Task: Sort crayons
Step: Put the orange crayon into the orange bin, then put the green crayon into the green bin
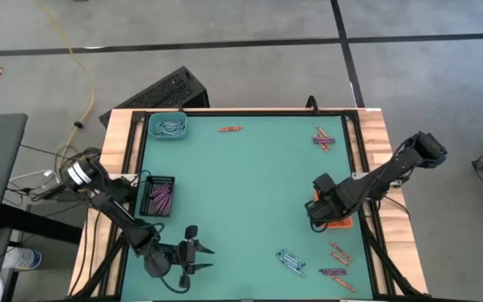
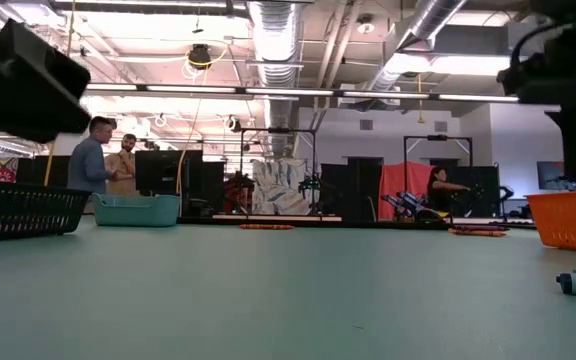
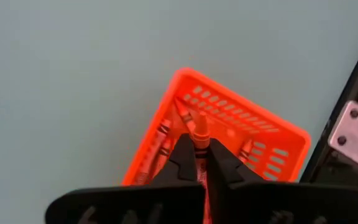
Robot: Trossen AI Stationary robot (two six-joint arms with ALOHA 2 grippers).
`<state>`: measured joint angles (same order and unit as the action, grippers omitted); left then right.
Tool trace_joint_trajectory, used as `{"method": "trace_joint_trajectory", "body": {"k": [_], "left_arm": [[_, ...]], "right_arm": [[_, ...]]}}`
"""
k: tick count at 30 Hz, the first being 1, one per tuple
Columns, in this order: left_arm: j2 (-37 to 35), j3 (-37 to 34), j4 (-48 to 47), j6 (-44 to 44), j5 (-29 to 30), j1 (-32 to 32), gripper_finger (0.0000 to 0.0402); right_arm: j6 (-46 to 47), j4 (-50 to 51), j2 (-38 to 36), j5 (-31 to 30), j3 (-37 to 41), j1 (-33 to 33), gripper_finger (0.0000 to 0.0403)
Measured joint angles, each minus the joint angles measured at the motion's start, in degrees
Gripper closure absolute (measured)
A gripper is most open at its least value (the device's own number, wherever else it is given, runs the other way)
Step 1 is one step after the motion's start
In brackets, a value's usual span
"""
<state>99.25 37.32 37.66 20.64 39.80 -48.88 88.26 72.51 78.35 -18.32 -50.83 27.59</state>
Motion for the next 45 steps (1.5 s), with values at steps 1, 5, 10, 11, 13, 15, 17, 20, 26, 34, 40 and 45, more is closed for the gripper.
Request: {"method": "trace_joint_trajectory", "body": {"k": [1, 5, 10, 11, 13, 15, 17, 20, 26, 34, 40, 45], "left_arm": [[1.19, 0.02, 1.56, 0.02, -0.78, 0.19, 0.0247], [3.70, 1.75, 3.93, 0.06, -2.63, 0.64, 0.0247], [4.02, 5.48, 4.05, -3.37, -3.94, 0.39, 0.0247], [4.02, 6.23, 4.05, -4.32, -3.93, 0.18, 0.0247], [4.02, 7.78, 3.93, -6.35, -3.97, -0.31, 0.0247], [4.02, 8.82, 4.06, -7.61, -4.02, -0.67, 0.0247], [4.02, 9.58, 3.82, -8.42, -4.01, -1.06, 0.0247], [4.02, 10.35, 3.99, -9.01, -4.01, -1.43, 0.0247], [4.02, 10.38, 3.55, -8.90, -3.90, -1.49, 0.0247], [4.02, 10.38, 2.96, -8.62, -3.42, -1.49, 0.0247], [4.02, 10.38, 2.79, -8.40, -3.35, -1.47, 0.0247], [4.02, 10.38, 2.79, -7.91, -3.39, -1.02, 0.0247]], "right_arm": [[0.14, -0.39, 0.02, 0.70, 0.73, 0.00, 0.0392], [1.90, -1.21, 0.08, 2.05, 3.14, 0.61, 0.0376], [3.67, -1.26, 0.09, 2.03, 3.50, 2.64, 0.0344], [4.04, -1.11, 0.09, 2.03, 3.50, 3.06, 0.0337], [4.58, -0.95, 0.09, 1.98, 3.50, 3.95, 0.0323], [4.83, -1.02, 0.09, 1.98, 3.50, 4.93, 0.0310], [4.82, -0.92, 0.09, 1.92, 3.12, 5.89, 0.0297], [4.72, -1.15, 0.09, 1.47, 1.45, 8.17, 0.0283], [4.48, -3.97, 0.09, -2.88, -4.07, 14.87, 0.0279], [-21.05, -42.96, 5.63, -9.89, -5.20, 24.49, 0.0280], [-30.43, -60.09, 17.03, -5.60, -8.82, 28.35, 0.0280], [-22.25, -42.44, 25.14, -4.43, -17.14, 29.39, 0.0280]]}}
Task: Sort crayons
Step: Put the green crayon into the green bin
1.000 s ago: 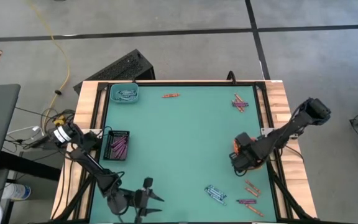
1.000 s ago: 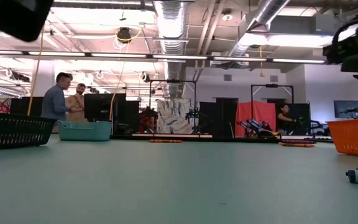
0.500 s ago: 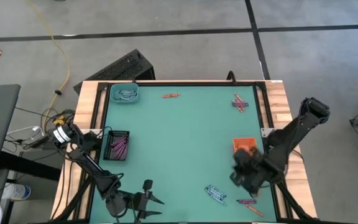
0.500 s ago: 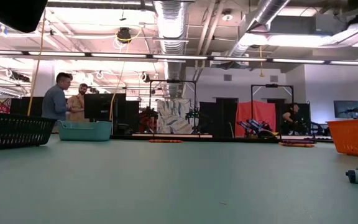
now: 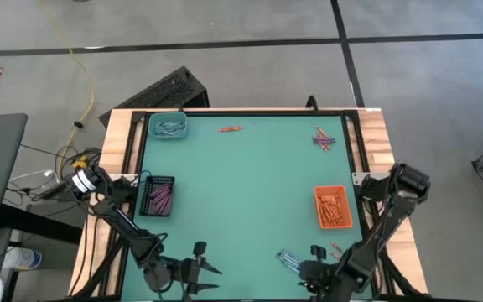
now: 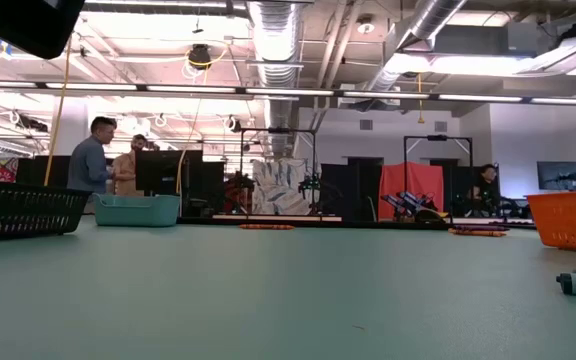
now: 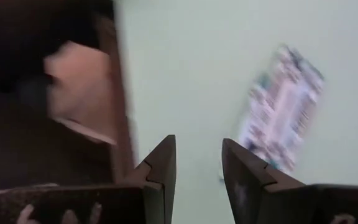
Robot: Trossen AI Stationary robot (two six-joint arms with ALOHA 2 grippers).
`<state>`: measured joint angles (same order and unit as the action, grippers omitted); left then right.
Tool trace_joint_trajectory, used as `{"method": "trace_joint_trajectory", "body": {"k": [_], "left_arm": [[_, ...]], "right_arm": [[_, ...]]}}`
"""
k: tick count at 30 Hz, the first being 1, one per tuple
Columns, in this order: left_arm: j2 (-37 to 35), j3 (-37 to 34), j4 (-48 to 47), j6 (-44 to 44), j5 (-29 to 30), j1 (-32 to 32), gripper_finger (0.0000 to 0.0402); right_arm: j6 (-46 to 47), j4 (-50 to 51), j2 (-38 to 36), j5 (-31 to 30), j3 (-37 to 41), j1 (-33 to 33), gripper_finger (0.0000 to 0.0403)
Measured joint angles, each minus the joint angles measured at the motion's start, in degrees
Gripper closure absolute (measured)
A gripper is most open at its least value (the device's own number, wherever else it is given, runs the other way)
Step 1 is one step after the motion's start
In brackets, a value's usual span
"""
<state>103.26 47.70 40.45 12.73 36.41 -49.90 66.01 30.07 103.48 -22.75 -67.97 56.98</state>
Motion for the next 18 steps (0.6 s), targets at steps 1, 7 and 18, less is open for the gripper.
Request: {"method": "trace_joint_trajectory", "body": {"k": [1, 7, 18], "left_arm": [[0.00, 0.00, 0.00, 0.02, 0.01, 0.03, 0.0247], [0.00, 0.00, -0.01, -0.11, 0.09, 0.13, 0.0247], [0.00, -0.02, -0.52, 0.24, 0.01, 0.40, 0.0247]], "right_arm": [[1.42, 2.62, 1.50, 0.22, -1.55, 0.02, 0.0280], [2.77, 11.39, 9.01, 2.46, -9.86, 0.03, 0.0280], [5.58, 22.03, 14.75, 3.46, -15.31, -0.92, 0.0281]]}}
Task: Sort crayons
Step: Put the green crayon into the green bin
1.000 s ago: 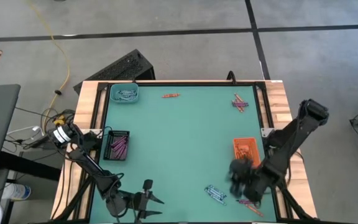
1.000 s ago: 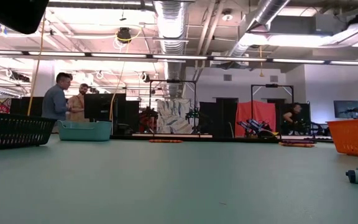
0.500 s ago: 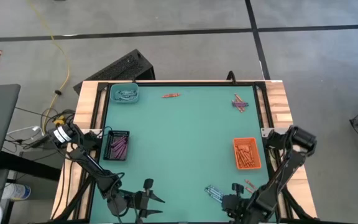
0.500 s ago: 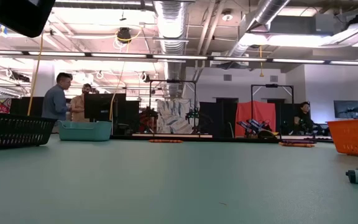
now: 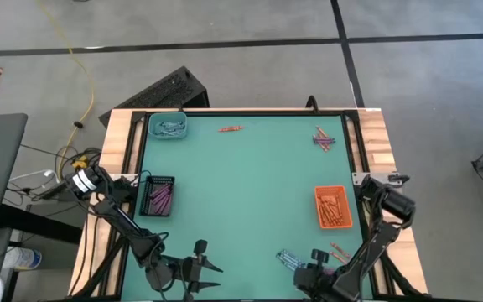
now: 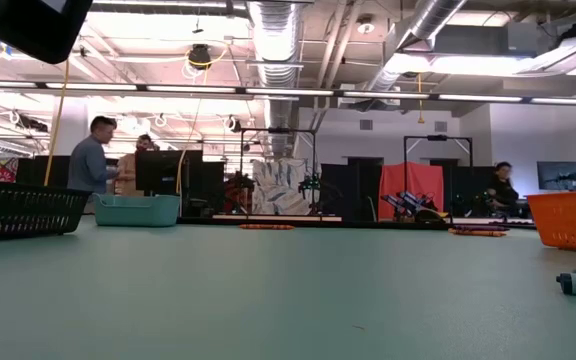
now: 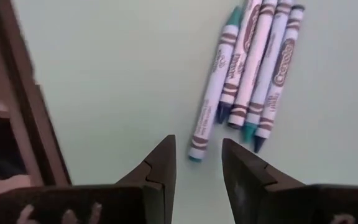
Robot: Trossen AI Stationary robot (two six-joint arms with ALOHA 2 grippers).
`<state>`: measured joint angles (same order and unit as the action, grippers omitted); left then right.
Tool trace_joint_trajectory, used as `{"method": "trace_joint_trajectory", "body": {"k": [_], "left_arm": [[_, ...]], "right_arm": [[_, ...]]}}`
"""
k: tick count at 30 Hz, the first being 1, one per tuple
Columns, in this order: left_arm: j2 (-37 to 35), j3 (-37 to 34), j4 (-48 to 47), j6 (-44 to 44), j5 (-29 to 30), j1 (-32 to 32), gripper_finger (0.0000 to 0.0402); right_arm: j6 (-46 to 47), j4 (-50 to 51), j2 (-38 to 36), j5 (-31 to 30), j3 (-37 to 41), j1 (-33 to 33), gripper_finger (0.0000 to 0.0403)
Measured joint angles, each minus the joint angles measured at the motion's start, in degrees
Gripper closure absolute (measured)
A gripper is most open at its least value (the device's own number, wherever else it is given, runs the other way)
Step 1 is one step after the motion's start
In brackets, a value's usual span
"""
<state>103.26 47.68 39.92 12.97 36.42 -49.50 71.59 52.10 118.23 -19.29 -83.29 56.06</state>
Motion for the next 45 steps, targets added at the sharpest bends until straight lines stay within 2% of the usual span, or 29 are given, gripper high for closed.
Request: {"method": "trace_joint_trajectory", "body": {"k": [10, 19, 32, 45], "left_arm": [[0.00, 0.00, -0.20, 0.13, 0.00, 0.00, 0.0247], [-0.02, 0.00, -0.20, 0.19, -0.05, 0.00, 0.0246], [-0.02, 0.00, -0.15, 0.19, -0.11, 0.00, 0.0246], [-0.02, 0.00, -0.20, 0.15, -0.05, 0.00, 0.0247]], "right_arm": [[-0.07, -0.47, 0.37, 0.50, 0.04, -0.66, 0.0290], [-3.06, -3.38, 2.36, 3.72, -0.15, -1.48, 0.0338], [-6.63, -2.43, 2.70, 4.11, -1.75, -1.45, 0.0396], [-10.62, -1.82, 3.19, 4.16, -7.31, -1.83, 0.0402]]}}
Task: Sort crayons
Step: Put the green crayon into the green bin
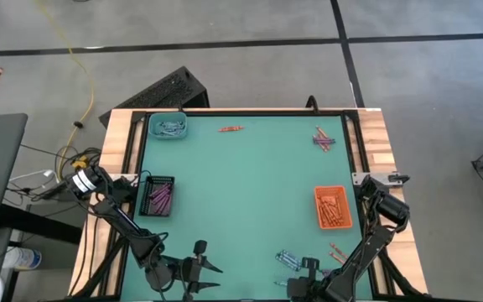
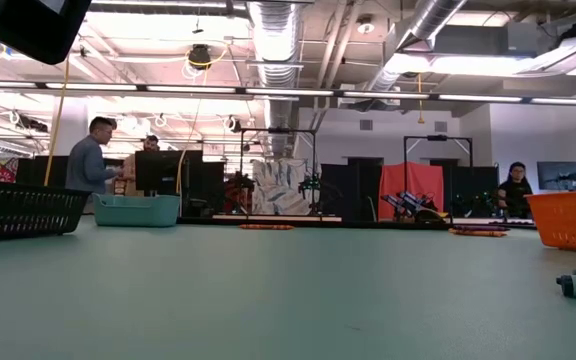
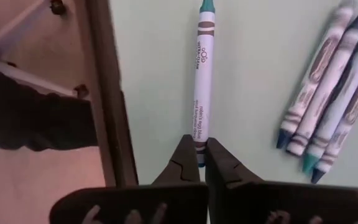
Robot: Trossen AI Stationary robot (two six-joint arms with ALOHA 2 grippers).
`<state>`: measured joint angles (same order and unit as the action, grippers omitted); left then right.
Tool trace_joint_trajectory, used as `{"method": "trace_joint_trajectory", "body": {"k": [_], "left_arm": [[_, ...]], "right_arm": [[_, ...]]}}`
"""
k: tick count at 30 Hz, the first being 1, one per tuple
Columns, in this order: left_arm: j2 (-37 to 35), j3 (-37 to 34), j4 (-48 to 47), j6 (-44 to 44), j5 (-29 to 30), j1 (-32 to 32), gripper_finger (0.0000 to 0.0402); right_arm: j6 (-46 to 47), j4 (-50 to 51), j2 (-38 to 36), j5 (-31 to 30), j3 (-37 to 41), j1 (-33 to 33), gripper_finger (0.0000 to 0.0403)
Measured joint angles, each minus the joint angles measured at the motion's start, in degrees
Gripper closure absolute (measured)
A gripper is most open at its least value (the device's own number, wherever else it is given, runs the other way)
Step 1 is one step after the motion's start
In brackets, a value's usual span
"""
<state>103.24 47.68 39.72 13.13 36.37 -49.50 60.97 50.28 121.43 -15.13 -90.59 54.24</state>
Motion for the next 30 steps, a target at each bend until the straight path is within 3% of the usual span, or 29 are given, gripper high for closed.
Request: {"method": "trace_joint_trajectory", "body": {"k": [17, 24, 30], "left_arm": [[0.00, 0.00, -0.75, -0.04, 0.06, 0.00, 0.0247], [0.00, -0.02, 0.09, -3.51, 3.35, -0.01, 0.0247], [0.00, -0.04, 6.55, -11.42, 6.57, 0.09, 0.0247]], "right_arm": [[-5.30, 3.50, -0.20, -8.27, -5.90, -0.79, 0.0403], [-10.07, 3.49, -0.22, -15.71, -9.05, -1.43, 0.0403], [-17.17, 2.99, -0.31, -23.66, -13.21, -3.15, 0.0403]]}}
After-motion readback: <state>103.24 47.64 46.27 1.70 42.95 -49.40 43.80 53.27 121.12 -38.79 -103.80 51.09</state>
